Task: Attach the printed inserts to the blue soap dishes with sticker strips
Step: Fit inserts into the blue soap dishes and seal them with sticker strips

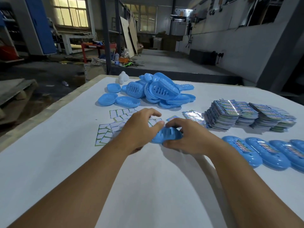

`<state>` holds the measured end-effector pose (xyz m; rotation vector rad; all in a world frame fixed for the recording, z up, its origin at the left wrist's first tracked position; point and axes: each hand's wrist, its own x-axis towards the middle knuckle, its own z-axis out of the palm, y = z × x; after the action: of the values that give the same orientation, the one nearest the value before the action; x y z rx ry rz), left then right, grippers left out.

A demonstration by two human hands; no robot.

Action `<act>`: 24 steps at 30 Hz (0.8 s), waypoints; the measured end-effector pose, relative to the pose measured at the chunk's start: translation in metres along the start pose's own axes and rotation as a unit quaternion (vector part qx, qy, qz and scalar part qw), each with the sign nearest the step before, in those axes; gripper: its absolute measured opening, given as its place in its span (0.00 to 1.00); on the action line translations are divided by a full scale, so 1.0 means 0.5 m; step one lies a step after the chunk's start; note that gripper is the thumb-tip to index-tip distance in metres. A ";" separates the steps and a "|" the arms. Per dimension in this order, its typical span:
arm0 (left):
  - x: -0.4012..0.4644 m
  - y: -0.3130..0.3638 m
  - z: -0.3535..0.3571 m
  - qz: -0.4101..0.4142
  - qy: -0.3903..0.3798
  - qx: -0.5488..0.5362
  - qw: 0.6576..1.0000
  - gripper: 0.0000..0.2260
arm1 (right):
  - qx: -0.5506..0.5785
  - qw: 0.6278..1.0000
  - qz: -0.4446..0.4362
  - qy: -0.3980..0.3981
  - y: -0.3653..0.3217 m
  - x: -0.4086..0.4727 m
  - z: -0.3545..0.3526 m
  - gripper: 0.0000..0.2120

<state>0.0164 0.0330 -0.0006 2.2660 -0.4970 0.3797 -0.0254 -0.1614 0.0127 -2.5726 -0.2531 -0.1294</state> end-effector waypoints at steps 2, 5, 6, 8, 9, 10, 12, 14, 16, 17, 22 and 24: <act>-0.003 0.001 0.006 0.035 -0.065 0.029 0.997 0.11 | 0.015 1.000 -0.009 -0.011 -0.001 0.001 -0.002 0.24; -0.004 0.002 0.006 0.025 -0.103 0.023 0.994 0.10 | 0.046 0.999 0.001 0.000 0.008 0.013 -0.003 0.20; -0.004 0.001 0.005 0.023 -0.101 0.025 0.994 0.10 | 0.046 0.998 0.017 0.025 0.015 0.019 -0.002 0.18; -0.004 0.002 0.004 0.021 -0.098 0.031 0.994 0.10 | 0.017 0.994 0.066 0.087 0.025 0.030 -0.002 0.16; -0.004 0.002 0.004 0.021 -0.099 0.032 0.994 0.10 | -0.006 0.990 0.089 0.112 0.030 0.034 -0.002 0.17; -0.004 0.003 0.004 0.022 -0.100 0.031 0.994 0.10 | -0.029 0.986 0.104 0.128 0.037 0.037 -0.002 0.19; -0.004 0.002 0.005 0.020 -0.100 0.029 0.994 0.09 | -0.063 0.982 0.120 0.134 0.045 0.042 0.000 0.20; -0.004 0.003 0.004 0.014 -0.098 0.031 0.995 0.09 | -0.068 0.981 0.130 0.127 0.052 0.043 0.004 0.12; -0.003 0.003 0.003 0.012 -0.094 0.032 0.995 0.08 | -0.073 0.981 0.134 0.120 0.056 0.044 0.006 0.07; -0.003 0.004 0.003 0.013 -0.093 0.032 0.995 0.08 | -0.074 0.981 0.134 0.116 0.058 0.045 0.005 0.07; -0.001 0.006 0.007 0.015 -0.095 0.033 0.995 0.08 | -0.092 0.981 0.135 0.108 0.059 0.051 0.006 0.12; -0.001 0.007 0.008 0.014 -0.095 0.035 0.995 0.08 | -0.105 0.979 0.141 0.100 0.059 0.051 0.011 0.15</act>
<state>0.0149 0.0279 -0.0013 2.3772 -0.6216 0.1982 0.0057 -0.1790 -0.0032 -2.7462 0.2121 -0.3219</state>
